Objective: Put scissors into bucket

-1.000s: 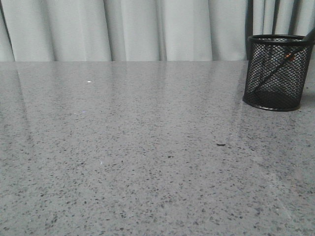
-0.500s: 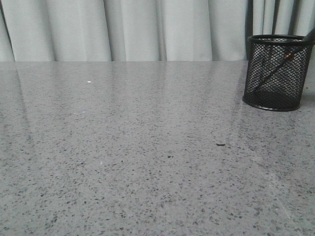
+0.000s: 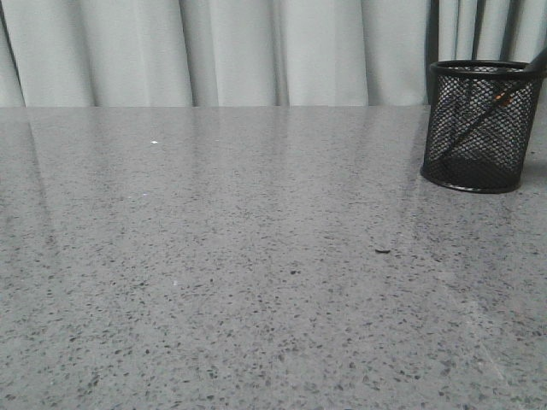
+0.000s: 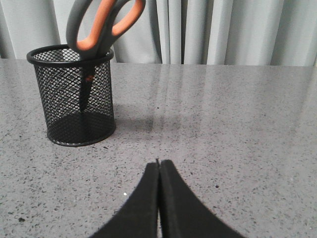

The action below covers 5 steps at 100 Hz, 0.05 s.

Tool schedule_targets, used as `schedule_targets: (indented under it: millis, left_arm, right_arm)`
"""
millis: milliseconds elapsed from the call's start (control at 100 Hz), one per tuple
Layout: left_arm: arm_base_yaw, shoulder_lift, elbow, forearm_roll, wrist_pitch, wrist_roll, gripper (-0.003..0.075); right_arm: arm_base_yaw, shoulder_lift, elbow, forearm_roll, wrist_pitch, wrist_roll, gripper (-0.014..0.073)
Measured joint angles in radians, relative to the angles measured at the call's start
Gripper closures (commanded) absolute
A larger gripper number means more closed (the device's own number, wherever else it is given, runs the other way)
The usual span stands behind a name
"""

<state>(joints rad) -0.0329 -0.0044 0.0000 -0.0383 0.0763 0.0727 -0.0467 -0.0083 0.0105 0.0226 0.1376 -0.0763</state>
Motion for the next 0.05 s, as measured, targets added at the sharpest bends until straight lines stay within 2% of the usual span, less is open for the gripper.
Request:
schedule_targets:
  millis: [50]
  left_arm:
    - [0.000, 0.000, 0.000, 0.000, 0.000, 0.000, 0.0741]
  right_arm:
    - [0.000, 0.000, 0.000, 0.000, 0.000, 0.000, 0.0664]
